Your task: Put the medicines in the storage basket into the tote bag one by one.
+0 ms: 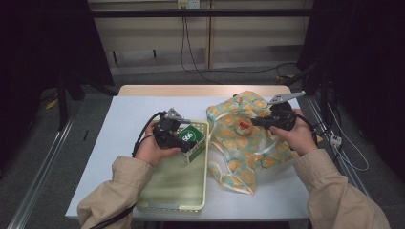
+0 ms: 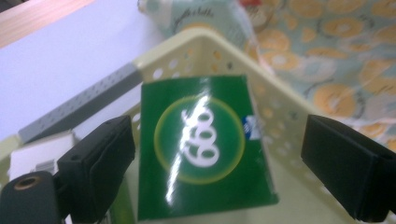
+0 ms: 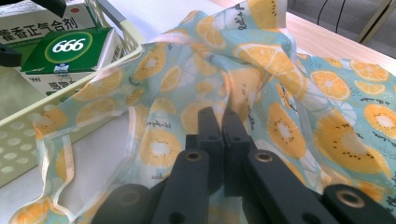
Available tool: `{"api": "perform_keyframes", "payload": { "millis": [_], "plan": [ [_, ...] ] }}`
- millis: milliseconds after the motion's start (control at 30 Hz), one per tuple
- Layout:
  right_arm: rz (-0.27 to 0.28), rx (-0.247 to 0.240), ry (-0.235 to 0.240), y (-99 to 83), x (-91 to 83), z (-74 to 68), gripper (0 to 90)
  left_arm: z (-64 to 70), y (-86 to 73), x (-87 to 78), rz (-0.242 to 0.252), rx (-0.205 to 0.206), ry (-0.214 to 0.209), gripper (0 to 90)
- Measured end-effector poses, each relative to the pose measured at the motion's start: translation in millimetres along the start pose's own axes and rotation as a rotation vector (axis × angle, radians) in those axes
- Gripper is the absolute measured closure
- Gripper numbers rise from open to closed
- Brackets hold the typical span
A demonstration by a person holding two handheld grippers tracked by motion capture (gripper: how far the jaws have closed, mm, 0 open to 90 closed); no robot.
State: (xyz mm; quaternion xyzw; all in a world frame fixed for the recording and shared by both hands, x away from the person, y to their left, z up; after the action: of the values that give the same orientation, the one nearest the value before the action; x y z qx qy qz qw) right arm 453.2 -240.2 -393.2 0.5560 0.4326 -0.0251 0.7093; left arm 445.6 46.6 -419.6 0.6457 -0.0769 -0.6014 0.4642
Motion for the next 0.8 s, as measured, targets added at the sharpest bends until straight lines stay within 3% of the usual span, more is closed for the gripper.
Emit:
{"api": "perform_keyframes", "payload": {
  "millis": [433, 567, 667, 733, 800],
  "plan": [
    [0.010, 0.015, -0.011, -4.6, -8.8, 7.3, 89.8, -2.9, -15.8, 12.8, -0.043, 0.002, 0.022, 8.9],
    [0.010, 0.021, -0.017, -6.2, -9.7, 10.8, 89.8, -2.3, -20.5, 17.7, -0.062, 0.002, 0.004, 8.5],
    [0.011, 0.026, -0.020, -6.1, -10.4, 13.2, 89.8, -2.6, -22.9, 20.3, -0.065, -0.003, 0.015, 8.2],
    [0.013, 0.030, -0.022, -5.4, -10.8, 13.8, 89.8, -2.9, -24.5, 21.3, -0.070, -0.002, 0.045, 8.0],
    [0.013, 0.027, -0.023, -4.7, -11.4, 14.4, 89.8, -3.2, -26.0, 22.1, -0.072, 0.002, 0.027, 8.1]
  ]
}}
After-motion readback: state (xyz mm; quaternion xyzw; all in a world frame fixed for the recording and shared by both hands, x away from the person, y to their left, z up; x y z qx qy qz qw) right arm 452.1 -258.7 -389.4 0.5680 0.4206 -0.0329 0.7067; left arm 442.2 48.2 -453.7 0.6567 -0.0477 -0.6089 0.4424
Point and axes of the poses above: each handheld gripper's, and its own axes: x roughly forward along the jaws, y roughly out of its top, z roughly to its right, the point moved 7 cm from there along x, roughly forward along the jaws, and after that the axes turned 8 degrees about -y, right-handed, at the moved point
